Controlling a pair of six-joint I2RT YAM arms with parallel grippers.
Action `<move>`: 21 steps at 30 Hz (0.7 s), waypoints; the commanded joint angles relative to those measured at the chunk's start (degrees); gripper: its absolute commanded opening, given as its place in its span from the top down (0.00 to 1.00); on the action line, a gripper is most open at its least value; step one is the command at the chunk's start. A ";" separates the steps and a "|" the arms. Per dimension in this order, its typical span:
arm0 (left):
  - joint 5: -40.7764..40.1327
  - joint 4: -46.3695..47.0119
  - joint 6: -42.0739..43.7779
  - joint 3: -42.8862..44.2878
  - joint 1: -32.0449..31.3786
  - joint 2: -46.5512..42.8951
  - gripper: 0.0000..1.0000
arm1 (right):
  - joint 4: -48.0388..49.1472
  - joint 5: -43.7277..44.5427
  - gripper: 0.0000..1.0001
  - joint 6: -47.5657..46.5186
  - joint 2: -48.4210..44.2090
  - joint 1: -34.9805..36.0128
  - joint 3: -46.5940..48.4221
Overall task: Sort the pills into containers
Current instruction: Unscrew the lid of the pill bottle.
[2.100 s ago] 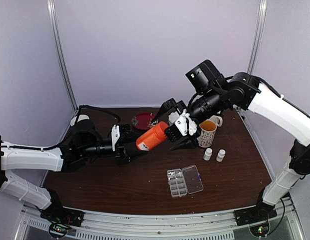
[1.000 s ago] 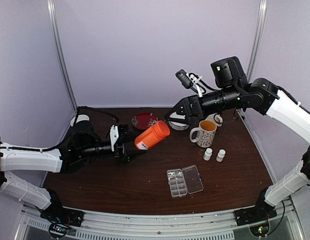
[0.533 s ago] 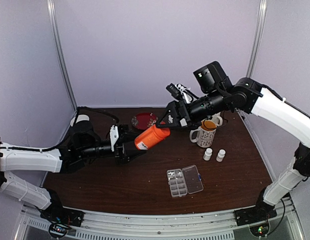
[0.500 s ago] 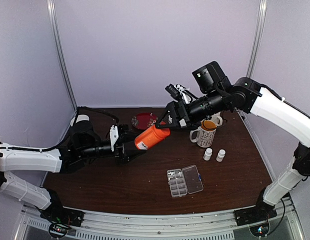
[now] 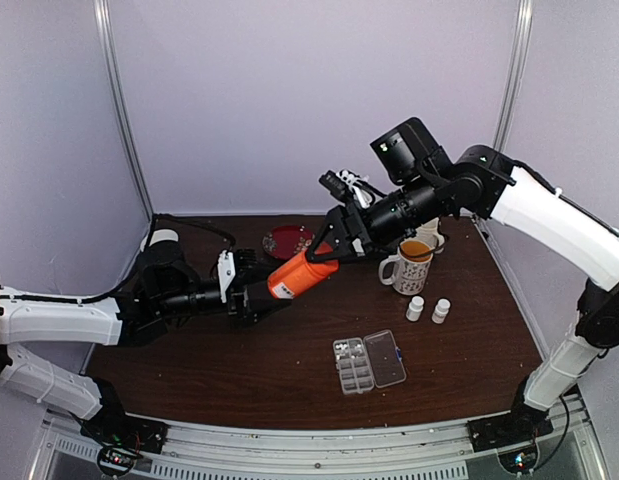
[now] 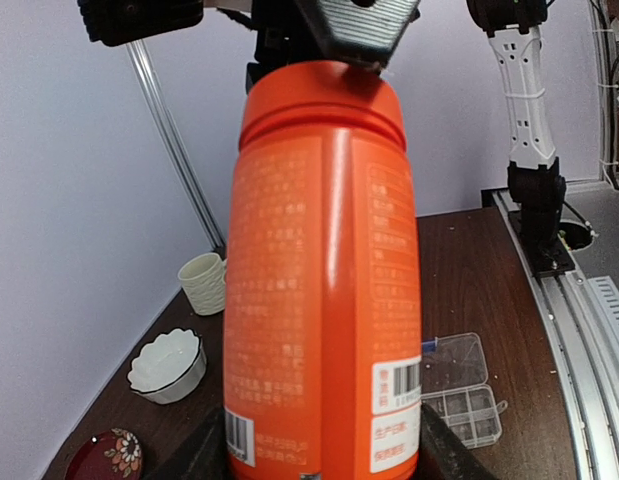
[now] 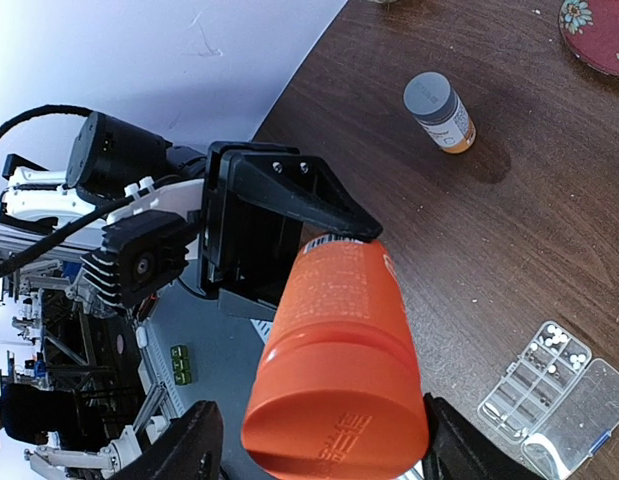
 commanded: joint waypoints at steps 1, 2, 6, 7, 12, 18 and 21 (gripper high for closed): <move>-0.73 1.92 0.99 0.38 0.28 -1.02 1.00 | -3.37 1.78 0.31 -1.85 0.92 0.95 3.16; -0.77 1.83 1.03 0.43 0.24 -0.97 1.00 | -3.82 2.11 0.31 -2.02 1.09 1.03 3.42; -0.84 1.66 1.13 0.48 0.25 -0.98 1.00 | -4.77 2.79 0.40 -2.42 1.31 1.17 4.12; -0.82 1.62 1.12 0.40 0.24 -1.01 1.00 | -4.94 3.05 0.39 -2.50 1.35 1.17 4.22; -0.84 1.52 1.12 0.48 0.23 -0.90 1.00 | -5.86 4.23 0.38 -3.26 1.42 1.30 4.49; -0.70 1.52 1.12 0.48 0.23 -0.92 1.00 | -6.31 4.58 0.37 -4.32 1.83 1.52 5.03; -0.60 1.44 1.04 0.56 0.23 -0.83 1.00 | -6.47 4.99 0.17 -4.62 2.22 1.65 5.69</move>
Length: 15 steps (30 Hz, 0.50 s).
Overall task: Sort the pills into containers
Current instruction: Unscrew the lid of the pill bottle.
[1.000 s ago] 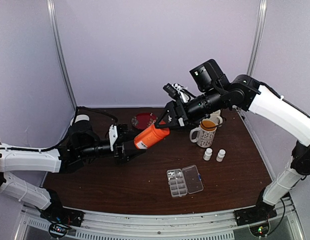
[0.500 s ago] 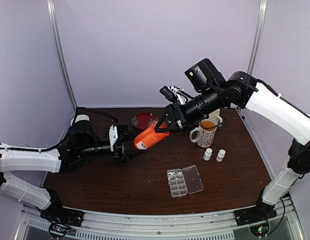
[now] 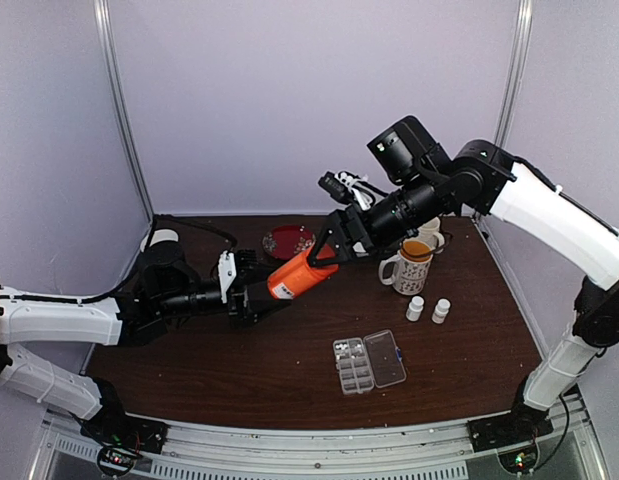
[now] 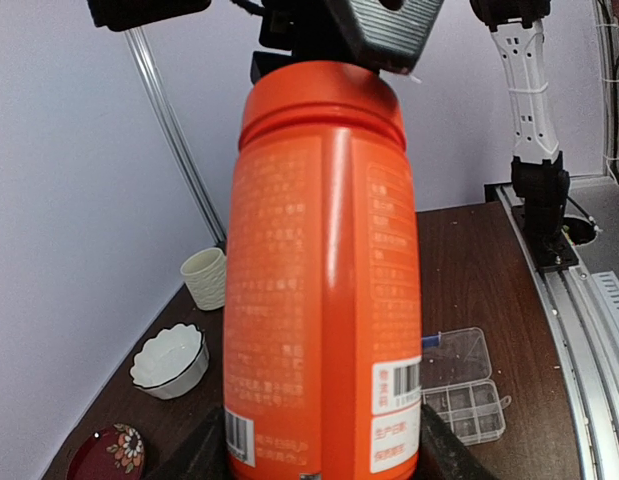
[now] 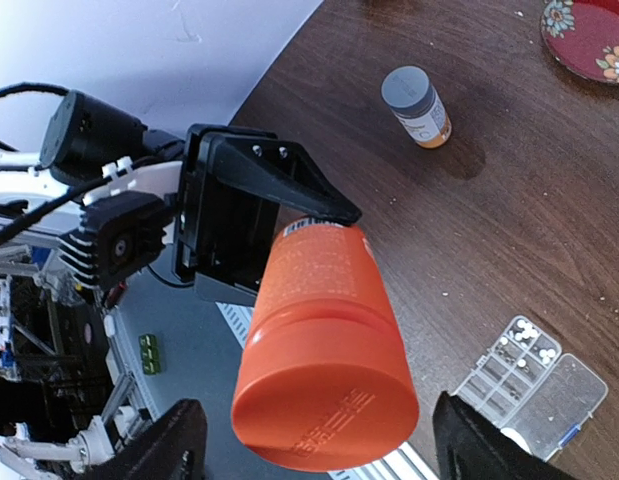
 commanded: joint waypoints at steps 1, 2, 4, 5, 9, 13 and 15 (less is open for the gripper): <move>0.06 2.09 0.47 0.56 0.23 -0.84 1.00 | -0.65 1.61 0.16 -0.84 0.82 0.65 2.27; 0.02 2.09 0.40 0.56 0.23 -0.84 1.00 | -0.58 1.62 0.17 -0.85 0.91 0.65 2.46; -0.01 2.09 0.42 0.56 0.23 -0.83 1.00 | -0.71 1.36 0.24 -0.79 1.24 0.71 2.79; -0.03 2.09 0.46 0.55 0.19 -0.89 1.00 | -0.89 1.26 0.26 -0.81 1.47 0.73 3.07; -0.08 1.97 0.54 0.56 0.23 -0.94 1.00 | -1.22 1.39 0.38 -1.09 1.84 0.74 3.66; -0.05 1.99 0.49 0.56 0.15 -0.99 1.00 | -1.43 1.58 0.47 -1.63 1.84 0.74 3.67; 0.08 1.96 0.47 0.56 0.24 -0.86 1.00 | -1.93 1.82 0.50 -2.09 1.95 0.74 4.06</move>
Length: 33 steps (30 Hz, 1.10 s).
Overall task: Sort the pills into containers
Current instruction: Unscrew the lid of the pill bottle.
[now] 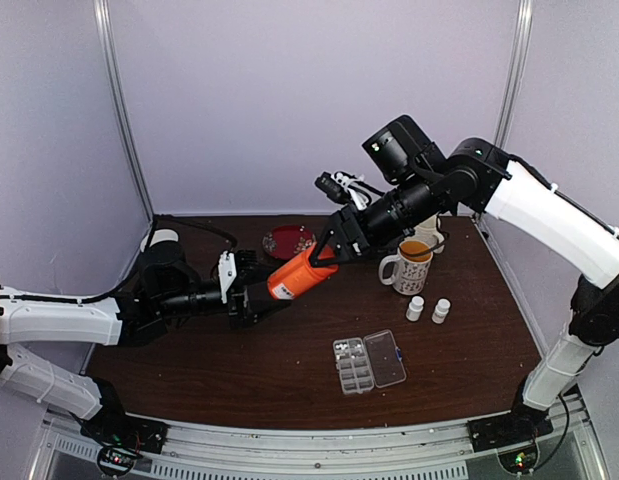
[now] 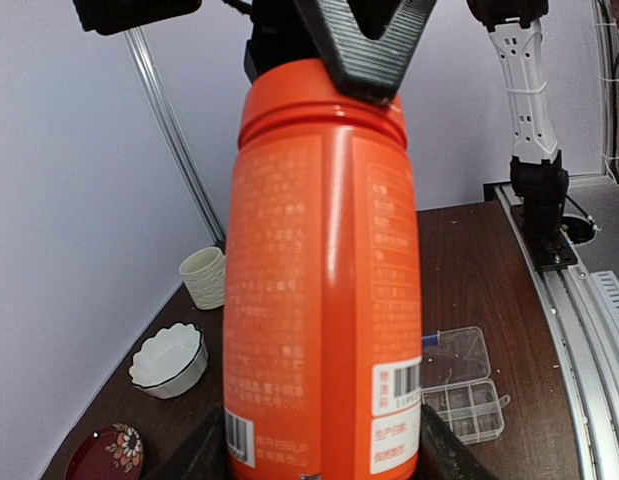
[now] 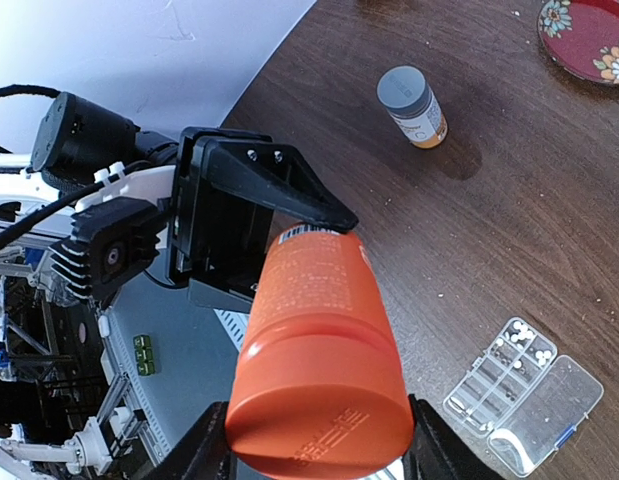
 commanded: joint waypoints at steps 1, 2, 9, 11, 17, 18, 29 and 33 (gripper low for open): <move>0.07 2.05 0.44 0.61 0.23 -0.85 1.00 | -1.10 1.04 0.52 -1.43 0.44 0.32 2.43; 0.06 2.05 0.44 0.61 0.22 -0.86 1.00 | -1.17 1.37 0.54 -1.76 0.40 0.32 2.64; 0.08 2.11 0.29 0.49 0.15 -0.87 1.00 | -1.68 1.93 0.57 -4.62 -0.76 0.24 3.30; 0.08 2.28 0.15 0.36 0.21 -0.90 1.00 | -1.44 1.45 0.59 -6.19 -1.18 0.25 2.96; 0.21 2.75 -0.23 0.04 0.14 -0.86 1.00 | 2.14 0.22 0.61 -14.36 -4.06 0.26 -0.14; 0.31 2.87 -0.27 -0.01 0.15 -0.88 1.00 | 3.75 -0.27 0.61 -16.22 -5.13 0.25 -1.50; 1.51 4.65 -1.99 -0.11 0.14 -0.49 1.00 | 9.49 -9.85 0.69 -54.60 -9.13 0.23 -9.08; 1.92 5.06 -2.72 -0.63 0.19 -0.59 1.00 | 4.03 -8.78 0.69 -68.14 -8.76 0.23 -7.93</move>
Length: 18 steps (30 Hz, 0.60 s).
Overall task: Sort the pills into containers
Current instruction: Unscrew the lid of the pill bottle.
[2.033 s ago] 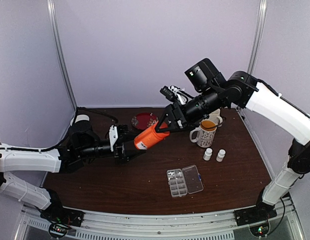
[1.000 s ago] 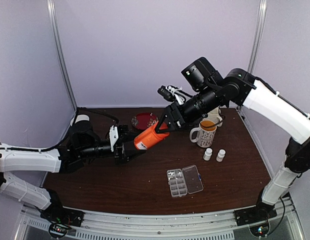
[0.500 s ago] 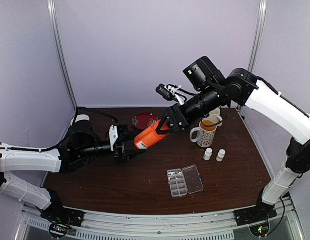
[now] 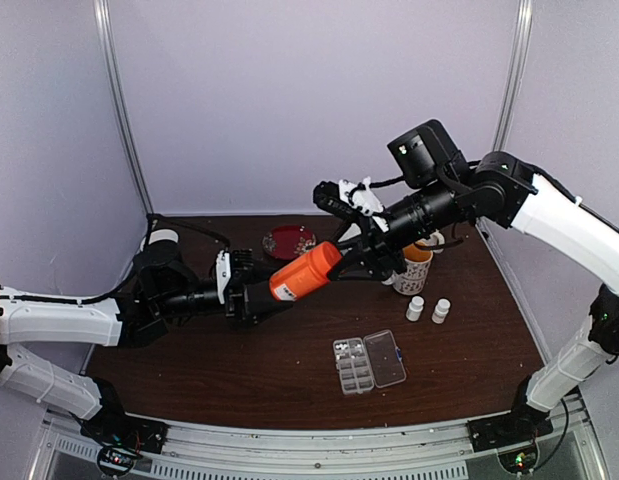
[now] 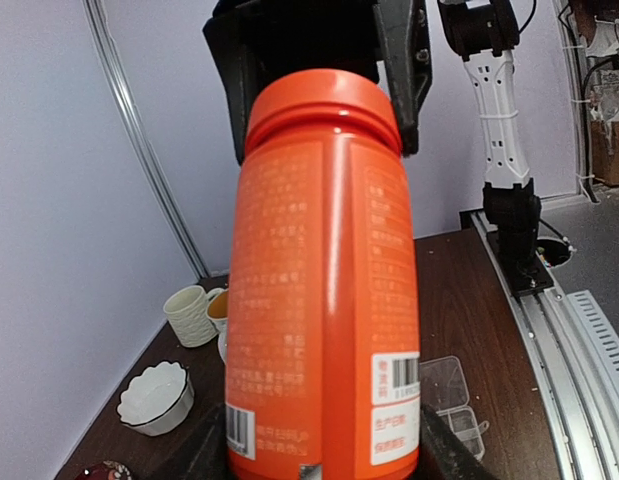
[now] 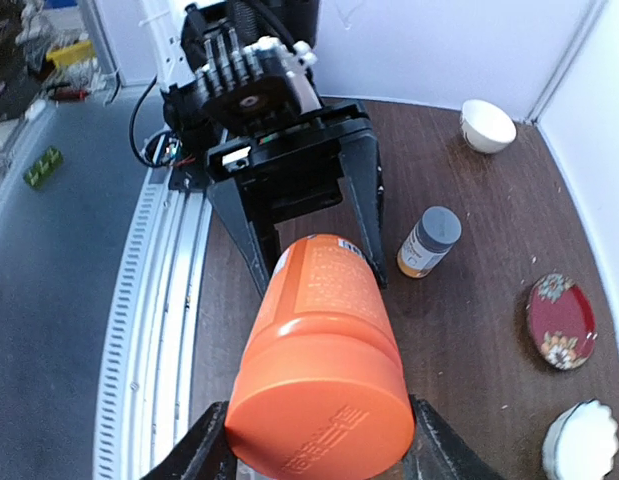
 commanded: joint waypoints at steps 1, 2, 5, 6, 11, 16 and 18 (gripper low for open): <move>-1.15 1.38 -2.03 -0.78 0.76 -0.53 1.00 | -6.35 -4.58 0.69 -24.04 -0.93 0.43 2.06; -1.11 1.63 -2.23 -0.95 0.76 -0.49 1.00 | -7.45 -3.89 0.69 -27.00 -1.29 0.43 1.80; -0.92 2.38 -2.77 -1.34 0.76 -0.50 1.00 | -7.07 -1.94 0.70 -31.32 -2.18 0.26 1.67; -0.84 2.53 -2.84 -1.43 0.76 -0.35 1.00 | -7.96 -2.15 0.72 -35.22 -2.42 0.25 1.46; 0.39 4.12 -3.98 -1.86 0.76 0.65 1.00 | -7.92 -0.22 0.78 -46.99 -3.22 0.25 0.15; 1.15 5.31 -4.94 -1.99 0.76 1.77 1.00 | -6.51 -1.10 0.81 -54.20 -4.44 0.26 -1.67; 1.20 5.40 -5.08 -1.99 0.80 2.24 1.00 | -4.60 -0.96 0.83 -55.86 -5.37 0.25 -3.21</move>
